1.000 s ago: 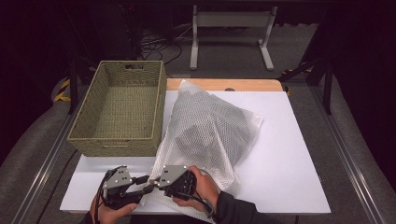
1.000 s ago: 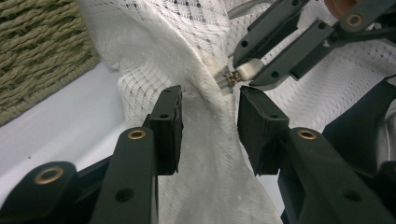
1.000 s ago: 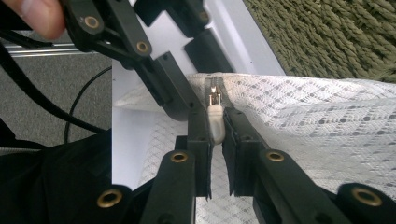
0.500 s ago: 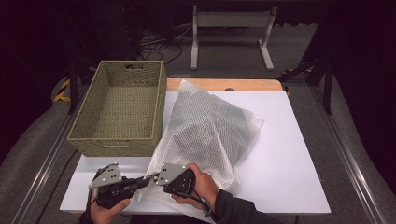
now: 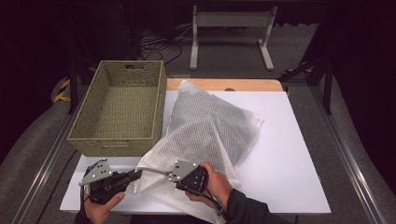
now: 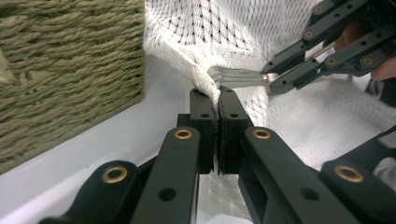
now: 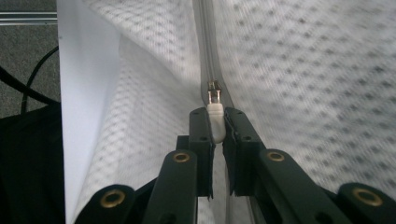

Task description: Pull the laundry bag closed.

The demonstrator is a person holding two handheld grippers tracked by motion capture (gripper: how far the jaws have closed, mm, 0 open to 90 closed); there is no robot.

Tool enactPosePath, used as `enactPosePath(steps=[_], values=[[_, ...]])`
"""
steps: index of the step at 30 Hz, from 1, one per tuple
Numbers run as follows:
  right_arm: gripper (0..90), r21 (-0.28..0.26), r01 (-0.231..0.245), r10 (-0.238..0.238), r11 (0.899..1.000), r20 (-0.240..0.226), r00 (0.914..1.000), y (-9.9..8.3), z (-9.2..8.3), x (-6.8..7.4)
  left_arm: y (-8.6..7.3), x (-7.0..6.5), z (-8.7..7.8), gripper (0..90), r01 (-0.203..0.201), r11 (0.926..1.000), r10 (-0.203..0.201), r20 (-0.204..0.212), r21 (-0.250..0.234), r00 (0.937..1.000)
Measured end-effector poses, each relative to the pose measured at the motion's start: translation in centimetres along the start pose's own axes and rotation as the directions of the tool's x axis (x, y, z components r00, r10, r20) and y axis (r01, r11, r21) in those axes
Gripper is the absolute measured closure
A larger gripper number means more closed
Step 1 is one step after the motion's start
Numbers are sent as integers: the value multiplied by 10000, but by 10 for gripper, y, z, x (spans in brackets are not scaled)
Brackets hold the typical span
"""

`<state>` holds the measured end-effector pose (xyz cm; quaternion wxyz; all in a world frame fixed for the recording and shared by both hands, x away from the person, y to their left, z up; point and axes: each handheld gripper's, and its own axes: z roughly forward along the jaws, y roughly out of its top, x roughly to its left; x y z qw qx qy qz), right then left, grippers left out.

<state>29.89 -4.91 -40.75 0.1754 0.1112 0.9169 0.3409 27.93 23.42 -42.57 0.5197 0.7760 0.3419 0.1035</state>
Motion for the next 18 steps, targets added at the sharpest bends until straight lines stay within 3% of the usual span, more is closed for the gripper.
enactPosePath(steps=[4, 7, 12, 13, 15, 18], values=[[826, 175, 87, -92, 9998, 278, 9996, -8, -13, 0, 0, 1, -2, 871, 55, 9999, -56, -124, -124, 9999], [826, 286, -233, 222, 9993, 368, 9991, -22, -23, -7, -1, 1, -3, 871, 134, 9999, -138, -453, -91, 9989], [826, 275, -436, 419, 9987, 569, 9975, -40, -41, -14, -4, 1, -2, 872, -132, 9996, 155, -1020, 231, 9947], [826, 305, -445, 432, 9985, 429, 9981, -44, -45, -16, -5, 2, -2, 872, -166, 9994, 199, -1150, 303, 9932], [826, 465, -443, 421, 9979, 462, 9980, -54, -51, -18, -6, 4, -1, 872, -148, 9990, 199, -1221, 422, 9923], [826, 501, -627, 610, 9968, 357, 9975, -71, -63, -21, -7, 4, 3, 871, -432, 9959, 532, -1289, 796, 9902]])
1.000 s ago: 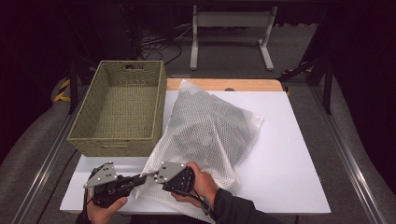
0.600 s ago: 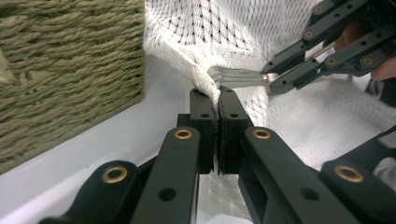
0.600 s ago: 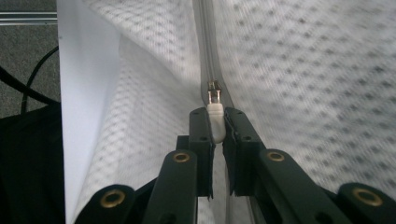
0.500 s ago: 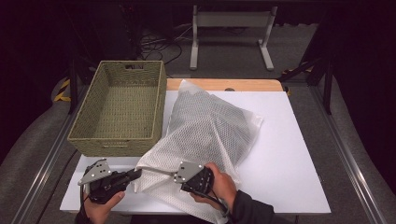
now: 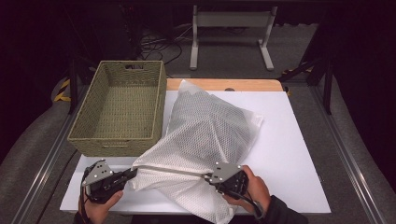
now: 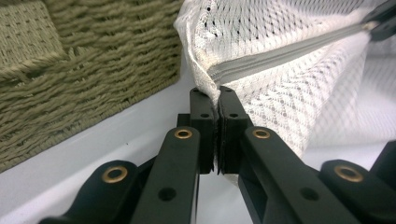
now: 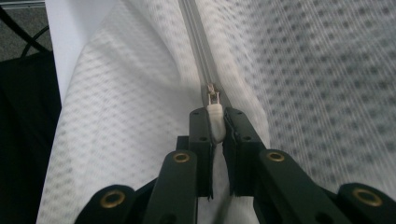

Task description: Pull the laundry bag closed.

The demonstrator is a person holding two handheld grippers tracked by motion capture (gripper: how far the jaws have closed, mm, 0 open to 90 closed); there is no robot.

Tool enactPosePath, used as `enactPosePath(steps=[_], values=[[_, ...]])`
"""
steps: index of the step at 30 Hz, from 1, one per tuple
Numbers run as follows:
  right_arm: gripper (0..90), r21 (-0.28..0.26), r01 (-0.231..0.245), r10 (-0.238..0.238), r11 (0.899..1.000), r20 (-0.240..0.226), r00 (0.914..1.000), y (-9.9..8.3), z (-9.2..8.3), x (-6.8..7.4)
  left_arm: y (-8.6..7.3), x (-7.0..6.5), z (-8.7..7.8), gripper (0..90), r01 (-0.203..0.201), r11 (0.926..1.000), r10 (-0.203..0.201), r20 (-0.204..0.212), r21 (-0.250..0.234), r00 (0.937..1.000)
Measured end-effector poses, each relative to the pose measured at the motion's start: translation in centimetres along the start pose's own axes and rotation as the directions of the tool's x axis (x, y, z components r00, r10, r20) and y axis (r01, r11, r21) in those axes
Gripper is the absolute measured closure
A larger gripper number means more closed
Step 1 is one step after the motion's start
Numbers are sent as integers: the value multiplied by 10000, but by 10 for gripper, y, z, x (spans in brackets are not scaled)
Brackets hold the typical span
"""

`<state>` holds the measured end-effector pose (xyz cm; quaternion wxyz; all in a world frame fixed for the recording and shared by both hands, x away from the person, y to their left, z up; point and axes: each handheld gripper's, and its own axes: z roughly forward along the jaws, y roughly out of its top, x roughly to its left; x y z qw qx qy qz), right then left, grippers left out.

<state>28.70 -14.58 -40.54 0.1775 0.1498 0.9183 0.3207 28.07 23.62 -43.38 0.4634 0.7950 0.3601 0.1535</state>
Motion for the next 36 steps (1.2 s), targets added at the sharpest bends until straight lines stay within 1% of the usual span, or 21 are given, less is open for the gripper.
enactPosePath(steps=[3, 5, 6, 7, 8, 13, 14, 15, 16, 17, 19, 21, 22, 23, 24, 26, 27, 30, 33, 35, 36], values=[[826, -3, -200, 200, 9998, 25, 9998, -10, -7, -3, 0, 2, 2, 872, -102, 9999, 104, -199, 94, 9997], [826, -116, -431, 430, 9990, -121, 9990, -16, -15, -3, 0, 8, -1, 873, 111, 9999, -113, -386, -38, 9992], [826, -111, -464, 462, 9989, -172, 9988, -18, -17, -2, -1, 12, -3, 872, 237, 9997, -240, -436, -66, 9988], [826, -111, -464, 462, 9989, -172, 9988, -18, -17, -2, -1, 12, -3, 873, 237, 9997, -240, -436, -66, 9988], [826, -122, -450, 447, 9989, -196, 9988, -20, -19, 0, -2, 15, -4, 873, 346, 9994, -349, -556, -55, 9978], [826, 187, -507, 513, 9985, -324, 9982, -33, -22, 9, -6, 26, -9, 873, 530, 9986, -530, -839, -25, 9951], [826, 305, -691, 700, 9971, -303, 9971, -37, -22, 10, -6, 27, -9, 873, 456, 9990, -451, -936, 33, 9946], [826, 422, -713, 724, 9966, -243, 9971, -40, -22, 10, -7, 29, -9, 874, 481, 9988, -476, -964, 36, 9942], [826, 436, -759, 772, 9962, -277, 9966, -45, -22, 9, -8, 31, -9, 874, 523, 9986, -515, -920, 58, 9944], [826, 402, -941, 954, 9948, -327, 9949, -48, -24, 9, -8, 31, -9, 875, 536, 9985, -519, -1023, 148, 9934], [826, 411, -966, 976, 9945, -219, 9950, -51, -28, 9, -8, 33, -10, 874, 432, 9990, -421, -1148, 77, 9925], [826, 337, -1028, 1035, 9941, -190, 9944, -56, -32, 9, -7, 34, -11, 875, 448, 9990, -447, -1299, -23, 9905], [826, 471, -953, 953, 9943, 31, 9954, -59, -33, 9, -7, 34, -11, 875, 448, 9990, -447, -1299, -23, 9905], [826, 471, -953, 953, 9943, 31, 9954, -59, -33, 9, -7, 34, -11, 875, 474, 9989, -464, -1330, 43, 9900], [826, 538, -1137, 1140, 9921, -25, 9935, -66, -34, 8, -9, 36, -11, 875, 541, 9985, -518, -1359, 130, 9894], [826, 557, -1116, 1116, 9922, 39, 9937, -70, -36, 9, -9, 37, -10, 875, 521, 9984, -486, -1380, 220, 9892], [826, 570, -1085, 1086, 9925, 23, 9941, -71, -37, 9, -9, 36, -10, 875, 616, 9979, -584, -1317, 205, 9896], [826, 621, -1073, 1069, 9923, 98, 9942, -74, -38, 9, -10, 37, -10, 875, 600, 9980, -570, -1186, 219, 9913], [826, 782, -1092, 1053, 9909, 524, 9931, -80, -37, 4, -11, 37, -10, 875, 581, 9980, -549, -1100, 262, 9924], [826, 725, -1316, 1287, 9886, 431, 9907, -84, -36, 0, -11, 36, -8, 874, 581, 9977, -542, -1064, 342, 9929], [826, 754, -1298, 1262, 9887, 503, 9907, -85, -36, 0, -11, 36, -8, 875, 529, 9979, -487, -1040, 385, 9934]])
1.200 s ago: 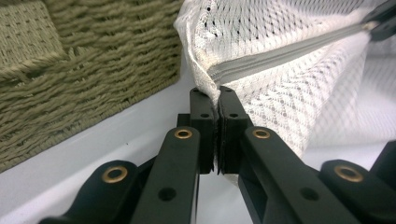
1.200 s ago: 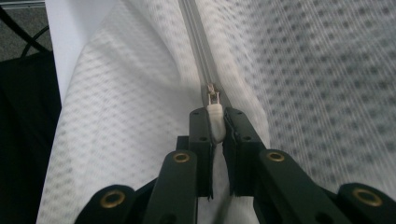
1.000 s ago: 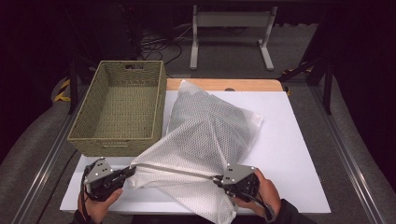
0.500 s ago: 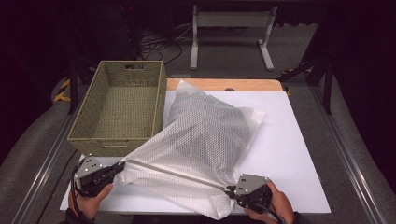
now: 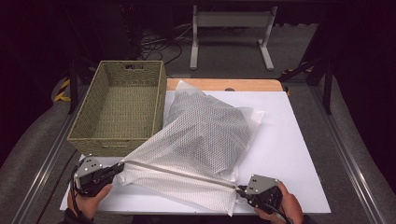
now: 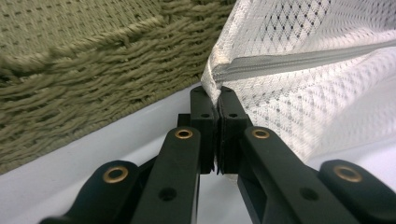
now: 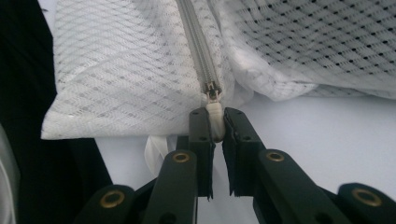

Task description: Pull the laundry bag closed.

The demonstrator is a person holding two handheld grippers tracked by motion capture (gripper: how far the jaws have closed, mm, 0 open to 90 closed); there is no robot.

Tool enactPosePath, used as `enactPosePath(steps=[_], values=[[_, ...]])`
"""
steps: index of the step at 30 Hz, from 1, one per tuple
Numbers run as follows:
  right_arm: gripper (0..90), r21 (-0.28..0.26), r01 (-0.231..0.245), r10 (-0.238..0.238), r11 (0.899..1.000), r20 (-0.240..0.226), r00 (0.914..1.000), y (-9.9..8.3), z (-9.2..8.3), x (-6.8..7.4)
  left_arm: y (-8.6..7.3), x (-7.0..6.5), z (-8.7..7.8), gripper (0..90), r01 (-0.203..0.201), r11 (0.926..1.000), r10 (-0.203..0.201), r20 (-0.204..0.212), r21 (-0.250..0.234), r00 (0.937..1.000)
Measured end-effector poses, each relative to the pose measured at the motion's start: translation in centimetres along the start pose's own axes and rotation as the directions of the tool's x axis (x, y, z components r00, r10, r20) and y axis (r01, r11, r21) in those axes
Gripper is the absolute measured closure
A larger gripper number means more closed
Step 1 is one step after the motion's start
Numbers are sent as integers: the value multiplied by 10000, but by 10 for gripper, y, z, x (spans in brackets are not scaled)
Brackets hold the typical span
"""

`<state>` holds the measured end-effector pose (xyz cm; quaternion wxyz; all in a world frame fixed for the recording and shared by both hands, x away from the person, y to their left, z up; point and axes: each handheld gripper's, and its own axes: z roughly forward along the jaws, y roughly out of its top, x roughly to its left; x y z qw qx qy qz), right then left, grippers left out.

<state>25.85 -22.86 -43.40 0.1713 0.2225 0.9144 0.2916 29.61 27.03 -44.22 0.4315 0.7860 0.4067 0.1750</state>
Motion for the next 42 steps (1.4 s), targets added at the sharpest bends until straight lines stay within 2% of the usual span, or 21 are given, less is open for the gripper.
enactPosePath(steps=[6, 7, 9, 10, 12, 13, 14, 16, 19, 21, 22, 24, 25, 26, 27, 30, 32, 35, 37, 38, 42], values=[[825, 58, -14, 12, 10000, 258, 9997, -3, 1, -5, -2, -2, 4, 873, 6, 9999, -10, 273, 145, 9996], [826, 117, -75, 71, 9999, 347, 9994, -4, 1, -9, -3, -3, 6, 873, -179, 9995, 167, 460, 261, 9988], [825, 196, -145, 132, 9997, 656, 9978, -6, 1, -14, -3, -4, 6, 869, -213, 9993, 195, 603, 299, 9980], [825, 212, -249, 231, 9995, 821, 9964, -8, 1, -17, -4, -8, 10, 866, -371, 9979, 322, 917, 522, 9953], [825, 225, -415, 390, 9989, 1039, 9938, -11, 1, -23, -4, -13, 14, 861, -638, 9948, 555, 1030, 791, 9931], [825, 238, -480, 451, 9986, 1096, 9930, -13, 1, -27, -4, -16, 16, 857, -632, 9937, 520, 1191, 921, 9915], [825, 286, -575, 537, 9979, 1180, 9916, -15, 1, -29, -3, -18, 18, 852, -879, 9909, 752, 1227, 1017, 9896], [825, 322, -684, 636, 9971, 1318, 9892, -18, 1, -33, -4, -21, 21, 843, -1081, 9874, 909, 1448, 1153, 9853], [825, 305, -844, 789, 9960, 1496, 9856, -22, 1, -40, -4, -24, 22, 823, -1355, 9828, 1171, 1440, 1253, 9826], [825, 303, -937, 878, 9951, 1593, 9833, -23, 0, -42, -4, -25, 22, 813, -1354, 9825, 1160, 1484, 1280, 9821], [825, 288, -959, 902, 9950, 1593, 9831, -23, -1, -43, -4, -25, 22, 813, -1260, 9834, 1074, 1414, 1304, 9841], [825, 320, -1155, 1075, 9928, 1879, 9763, -26, -3, -45, -4, -25, 20, 795, -1217, 9839, 1051, 1270, 1310, 9863], [825, 346, -1222, 1131, 9919, 1977, 9737, -27, -4, -47, -5, -24, 19, 794, -1124, 9860, 958, 1330, 1230, 9865], [825, 273, -1333, 1253, 9907, 1987, 9720, -29, -5, -49, -6, -23, 18, 787, -995, 9879, 841, 1285, 1192, 9881], [825, 130, -1517, 1465, 9883, 1885, 9711, -31, -6, -52, -6, -23, 18, 773, -1062, 9865, 913, 1192, 1250, 9887], [823, -53, -1562, 1546, 9877, 1797, 9715, -33, -8, -53, -5, -23, 19, 745, -1222, 9858, 1104, 1041, 1152, 9884], [823, -153, -1539, 1542, 9880, 1792, 9717, -34, -10, -51, -4, -23, 19, 725, -1238, 9872, 1127, 1089, 1003, 9876], [820, -399, -1430, 1476, 9889, 1602, 9760, -37, -14, -46, 0, -24, 10, 654, -1462, 9880, 1412, 926, 498, 9856], [814, -614, -1508, 1581, 9867, 1391, 9776, -40, -18, -46, 1, -24, 5, 636, -1601, 9864, 1567, 801, 379, 9844], [807, -696, -1552, 1633, 9854, 1311, 9778, -40, -19, -46, 0, -25, 0, 620, -1687, 9855, 1673, 679, 159, 9836], [752, -783, -1544, 1626, 9849, 1128, 9802, -40, -22, -43, 1, -21, -4, 584, -1641, 9864, 1641, 503, -41, 9852]])
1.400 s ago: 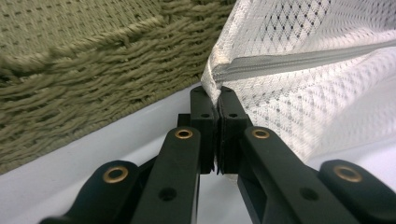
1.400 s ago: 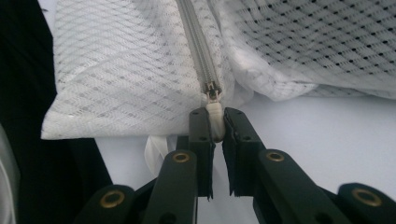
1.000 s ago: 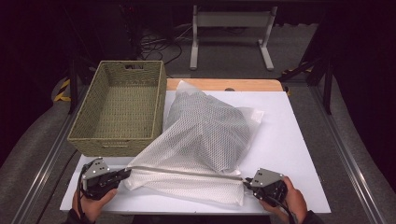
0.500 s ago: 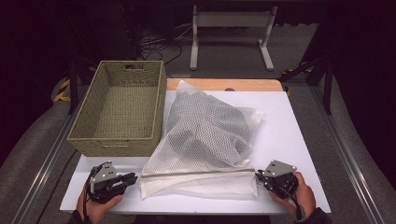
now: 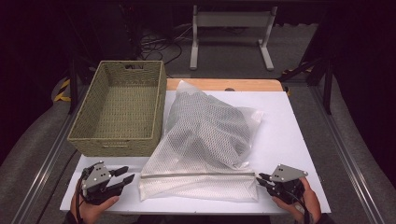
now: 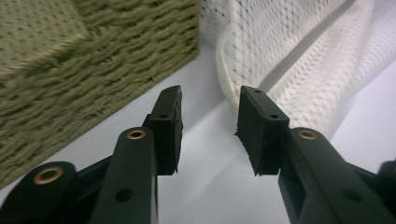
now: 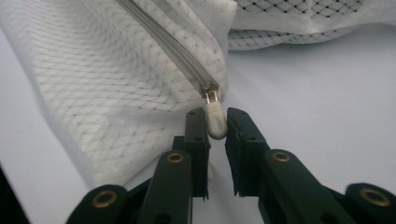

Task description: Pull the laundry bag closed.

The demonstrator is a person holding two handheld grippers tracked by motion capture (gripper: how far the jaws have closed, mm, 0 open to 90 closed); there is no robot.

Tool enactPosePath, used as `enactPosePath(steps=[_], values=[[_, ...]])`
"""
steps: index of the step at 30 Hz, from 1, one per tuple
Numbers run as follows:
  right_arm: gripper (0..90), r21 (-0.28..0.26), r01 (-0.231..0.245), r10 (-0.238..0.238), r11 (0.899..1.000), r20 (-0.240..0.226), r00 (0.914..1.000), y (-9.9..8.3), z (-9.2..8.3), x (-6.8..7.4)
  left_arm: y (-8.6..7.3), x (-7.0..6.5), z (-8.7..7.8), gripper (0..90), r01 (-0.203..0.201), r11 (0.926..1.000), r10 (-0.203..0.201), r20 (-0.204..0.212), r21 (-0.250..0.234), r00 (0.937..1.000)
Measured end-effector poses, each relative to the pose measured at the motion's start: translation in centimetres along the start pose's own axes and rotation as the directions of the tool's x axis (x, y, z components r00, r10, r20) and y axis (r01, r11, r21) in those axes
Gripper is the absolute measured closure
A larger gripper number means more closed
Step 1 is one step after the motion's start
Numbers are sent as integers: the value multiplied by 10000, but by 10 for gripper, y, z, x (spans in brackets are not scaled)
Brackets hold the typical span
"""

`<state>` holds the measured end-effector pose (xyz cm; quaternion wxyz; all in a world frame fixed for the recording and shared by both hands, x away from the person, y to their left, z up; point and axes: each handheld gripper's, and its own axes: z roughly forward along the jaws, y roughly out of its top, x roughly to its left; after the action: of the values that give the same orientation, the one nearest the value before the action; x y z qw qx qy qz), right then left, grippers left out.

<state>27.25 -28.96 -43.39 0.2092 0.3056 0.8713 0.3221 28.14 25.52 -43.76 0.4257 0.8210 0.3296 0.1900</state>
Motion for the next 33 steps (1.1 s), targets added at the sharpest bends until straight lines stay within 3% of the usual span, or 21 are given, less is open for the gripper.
enactPosePath(steps=[3, 5, 7, 11, 19, 24, 29, 31, 33], values=[[697, -356, 223, -224, 9991, -35, 9997, 3, -9, 5, 3, 5, -4, 512, 55, 9998, -64, -469, -192, 9989], [678, -532, 294, -293, 9982, 29, 9996, 4, -13, 5, 3, 5, -5, 466, 145, 9996, -158, -489, -253, 9987], [640, -897, 312, -307, 9955, 65, 9995, 6, -17, 3, 4, 6, -6, 436, -16, 9998, 1, -729, -203, 9973], [526, -1253, 416, -340, 9913, 621, 9975, 9, -17, -5, 4, 11, -4, 337, 248, 9989, -279, -814, -386, 9963], [407, -1918, -26, 267, 9814, 1230, 9920, 11, -6, -29, 3, 17, 1, 219, 658, 9959, -720, -1048, -614, 9919], [337, -2255, -404, 781, 9734, 1608, 9839, 4, -1, -50, -4, 23, 5, 157, 941, 9940, -1002, -1185, -563, 9879], [243, -2366, -1058, 1592, 9658, 2195, 9625, -11, 6, -72, -10, 27, 11, 110, 811, 9961, -842, -1041, -337, 9910], [208, -2499, -1406, 2016, 9580, 2384, 9500, -18, 6, -79, -10, 27, 13, 96, 829, 9959, -862, -1009, -357, 9912], [206, -2666, -1909, 2515, 9447, 2156, 9435, -24, 6, -84, -13, 28, 16, 93, 724, 9972, -739, -923, -197, 9930]])
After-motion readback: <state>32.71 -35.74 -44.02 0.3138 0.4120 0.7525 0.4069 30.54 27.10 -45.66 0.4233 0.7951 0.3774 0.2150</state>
